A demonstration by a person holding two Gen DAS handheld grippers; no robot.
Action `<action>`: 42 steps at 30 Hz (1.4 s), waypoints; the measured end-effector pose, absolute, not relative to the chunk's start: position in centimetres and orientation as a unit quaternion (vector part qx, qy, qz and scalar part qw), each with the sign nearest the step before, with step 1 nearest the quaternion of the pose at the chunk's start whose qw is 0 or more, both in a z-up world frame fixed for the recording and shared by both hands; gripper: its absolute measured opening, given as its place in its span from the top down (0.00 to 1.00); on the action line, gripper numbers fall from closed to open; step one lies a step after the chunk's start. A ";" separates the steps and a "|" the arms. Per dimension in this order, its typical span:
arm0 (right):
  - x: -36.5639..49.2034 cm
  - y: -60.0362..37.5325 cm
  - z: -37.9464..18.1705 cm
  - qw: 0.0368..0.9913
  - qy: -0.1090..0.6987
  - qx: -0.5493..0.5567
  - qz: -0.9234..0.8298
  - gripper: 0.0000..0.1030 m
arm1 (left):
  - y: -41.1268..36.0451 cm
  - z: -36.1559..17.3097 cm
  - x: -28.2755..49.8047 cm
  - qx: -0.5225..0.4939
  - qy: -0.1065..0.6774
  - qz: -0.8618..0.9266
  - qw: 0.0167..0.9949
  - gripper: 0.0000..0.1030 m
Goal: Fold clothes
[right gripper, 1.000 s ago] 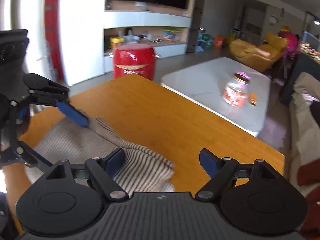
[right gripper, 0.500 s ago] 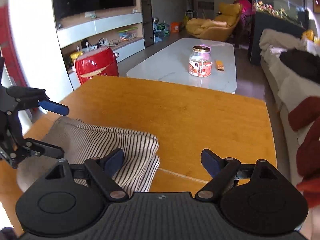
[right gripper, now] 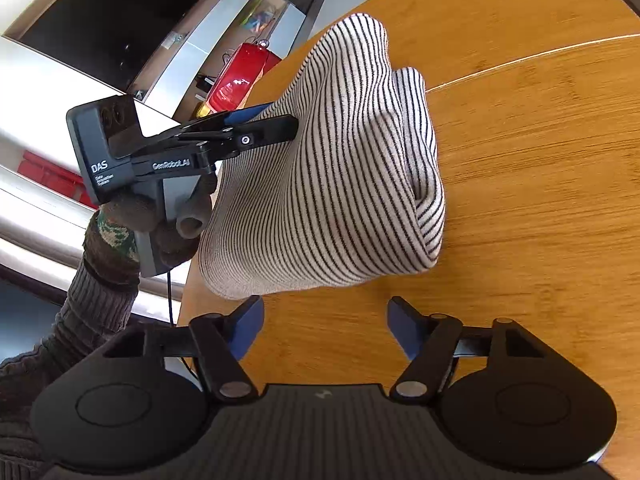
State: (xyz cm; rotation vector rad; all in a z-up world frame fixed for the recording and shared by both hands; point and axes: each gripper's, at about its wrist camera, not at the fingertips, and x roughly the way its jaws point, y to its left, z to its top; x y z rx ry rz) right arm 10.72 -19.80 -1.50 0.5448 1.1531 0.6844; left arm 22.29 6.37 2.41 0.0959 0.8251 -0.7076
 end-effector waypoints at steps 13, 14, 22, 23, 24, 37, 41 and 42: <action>19.5 -17.2 1.0 0.845 0.454 0.126 0.254 0.42 | 9.8 1.0 20.4 -0.041 0.428 -0.291 0.855 0.01; 20.0 -17.0 1.0 0.849 0.450 0.121 0.249 0.41 | 10.1 0.8 20.2 -0.050 0.431 -0.287 0.854 0.01; 23.1 -15.1 0.5 0.882 0.419 0.063 0.206 0.32 | 10.9 -0.1 18.0 -0.110 0.430 -0.242 0.863 0.00; 23.1 -15.0 0.3 0.886 0.414 0.052 0.201 0.31 | 10.6 -0.1 17.5 -0.115 0.424 -0.233 0.868 0.00; 23.2 -14.8 0.1 0.889 0.411 0.043 0.196 0.30 | 10.3 -0.2 16.9 -0.120 0.418 -0.223 0.872 0.00; 20.7 -15.8 0.6 0.904 0.392 0.052 0.164 0.22 | 7.6 -1.2 11.3 -0.176 0.334 -0.123 0.918 0.00; 19.0 -14.5 2.8 0.923 0.332 0.051 0.187 0.22 | 7.6 -1.6 10.5 -0.182 0.314 -0.117 0.924 0.00; 18.8 -14.2 3.4 0.925 0.319 0.056 0.199 0.21 | 7.5 -1.6 10.3 -0.183 0.312 -0.118 0.925 0.00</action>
